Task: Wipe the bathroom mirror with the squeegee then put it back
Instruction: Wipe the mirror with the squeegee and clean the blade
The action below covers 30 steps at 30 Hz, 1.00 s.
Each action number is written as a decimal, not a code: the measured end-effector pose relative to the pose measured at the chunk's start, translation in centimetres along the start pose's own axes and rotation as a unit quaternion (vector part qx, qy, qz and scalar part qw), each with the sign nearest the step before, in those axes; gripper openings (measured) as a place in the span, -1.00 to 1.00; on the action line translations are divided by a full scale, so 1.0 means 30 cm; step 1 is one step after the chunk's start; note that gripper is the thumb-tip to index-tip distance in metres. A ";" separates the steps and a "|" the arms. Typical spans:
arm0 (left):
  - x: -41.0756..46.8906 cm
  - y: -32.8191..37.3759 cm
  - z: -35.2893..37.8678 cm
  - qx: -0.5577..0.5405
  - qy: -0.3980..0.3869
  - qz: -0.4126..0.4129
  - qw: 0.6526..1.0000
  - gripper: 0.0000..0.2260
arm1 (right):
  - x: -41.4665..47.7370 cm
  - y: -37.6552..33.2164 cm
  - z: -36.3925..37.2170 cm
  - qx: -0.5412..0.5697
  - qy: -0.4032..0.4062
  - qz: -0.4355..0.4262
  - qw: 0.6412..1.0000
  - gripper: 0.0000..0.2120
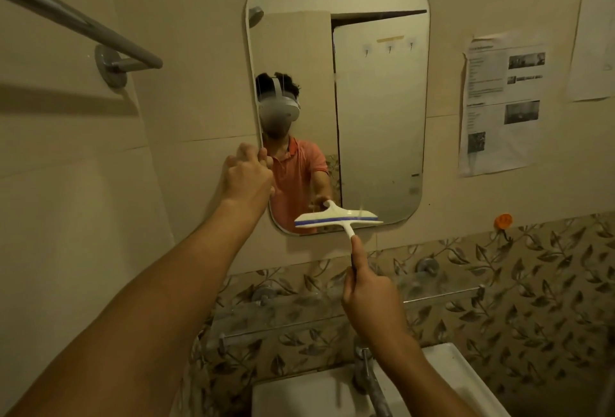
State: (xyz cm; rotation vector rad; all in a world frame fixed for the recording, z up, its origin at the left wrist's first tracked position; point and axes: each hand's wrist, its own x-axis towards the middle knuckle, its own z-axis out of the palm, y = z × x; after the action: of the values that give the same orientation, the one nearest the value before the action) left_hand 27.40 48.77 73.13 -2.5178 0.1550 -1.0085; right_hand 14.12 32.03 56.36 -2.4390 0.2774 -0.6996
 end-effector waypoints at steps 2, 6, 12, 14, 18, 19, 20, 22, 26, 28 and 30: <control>0.000 -0.002 -0.005 -0.003 0.002 0.004 1.000 -0.36 | -0.011 -0.001 -0.031 0.013 -0.019 0.001 1.000 -0.35; 0.012 -0.012 0.003 0.003 -0.004 0.019 1.000 -0.35 | 0.027 -0.109 -0.183 0.091 0.034 -0.045 0.994 -0.38; 0.020 -0.019 0.013 -0.024 -0.014 0.011 1.000 -0.52 | 0.283 -0.451 -0.495 0.106 0.109 -0.146 0.978 -0.49; 0.026 -0.023 0.028 0.015 -0.002 0.043 0.999 -0.48 | 0.374 -0.549 -0.556 0.083 0.129 -0.168 0.974 -0.48; 0.013 -0.036 0.033 0.094 0.038 0.073 0.992 -0.40 | 0.488 -0.706 -0.626 0.075 0.131 -0.166 0.975 -0.42; 0.009 -0.034 0.030 0.080 0.048 0.064 0.994 -0.38 | 0.500 -0.733 -0.633 0.073 0.127 -0.165 0.975 -0.41; 0.008 -0.031 0.031 0.075 0.058 0.062 0.994 -0.36 | 0.507 -0.757 -0.634 0.068 0.123 -0.164 0.976 -0.39; 0.008 -0.028 0.031 0.073 0.062 0.056 0.994 -0.33 | 0.506 -0.781 -0.634 0.057 0.119 -0.156 0.979 -0.33; -0.013 -0.036 0.024 0.065 0.071 0.046 0.994 -0.32 | 0.503 -0.776 -0.584 0.031 0.127 -0.146 0.980 -0.22; -0.017 -0.043 0.029 0.033 0.082 0.031 0.996 -0.28 | 0.507 -0.763 -0.554 0.010 0.146 -0.148 0.978 -0.25; -0.001 -0.050 0.057 -0.015 0.066 0.022 0.997 -0.22 | 0.495 -0.743 -0.521 0.009 0.153 -0.146 0.977 -0.26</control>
State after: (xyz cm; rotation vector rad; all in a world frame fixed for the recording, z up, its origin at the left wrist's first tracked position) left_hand 28.45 50.71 72.64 -2.4631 0.2647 -1.1622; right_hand 19.02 37.55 86.50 -2.3735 0.0291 -1.2054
